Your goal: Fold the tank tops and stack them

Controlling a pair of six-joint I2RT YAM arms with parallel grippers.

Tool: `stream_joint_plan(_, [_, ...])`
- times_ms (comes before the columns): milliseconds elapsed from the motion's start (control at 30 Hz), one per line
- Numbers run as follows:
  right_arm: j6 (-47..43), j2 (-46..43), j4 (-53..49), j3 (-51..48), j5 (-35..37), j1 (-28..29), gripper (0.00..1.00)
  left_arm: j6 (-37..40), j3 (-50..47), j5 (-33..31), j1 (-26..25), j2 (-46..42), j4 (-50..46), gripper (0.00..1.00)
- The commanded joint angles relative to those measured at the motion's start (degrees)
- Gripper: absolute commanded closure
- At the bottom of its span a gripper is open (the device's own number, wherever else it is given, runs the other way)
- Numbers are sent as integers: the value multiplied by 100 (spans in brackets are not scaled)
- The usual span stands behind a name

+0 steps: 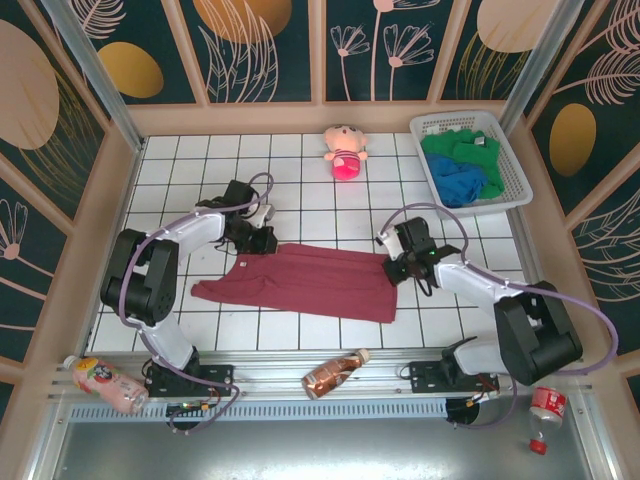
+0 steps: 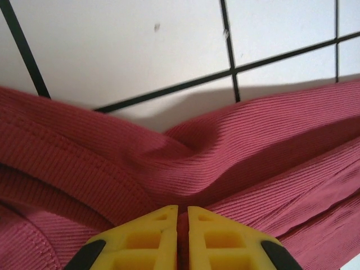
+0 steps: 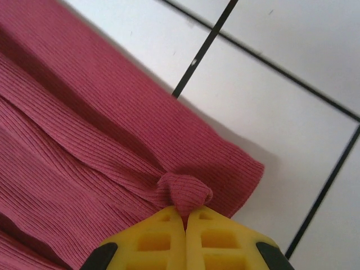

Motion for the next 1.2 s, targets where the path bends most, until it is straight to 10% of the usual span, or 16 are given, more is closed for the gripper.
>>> stream_joint_plan(0, [-223, 162, -210, -112, 292, 114, 100, -59, -88, 52, -37, 140, -87, 86])
stream_joint_plan(533, [-304, -252, -945, 415, 609, 202, 56, -90, 1155, -1198, 102, 37, -1603, 42])
stream_joint_plan(900, [-252, -356, -407, 495, 160, 218, 53, -606, 2213, -2844, 803, 854, -1696, 40])
stream_joint_plan(1167, [-150, 100, 45, 442, 61, 248, 53, -482, 2772, -2922, 878, 1530, -1692, 43])
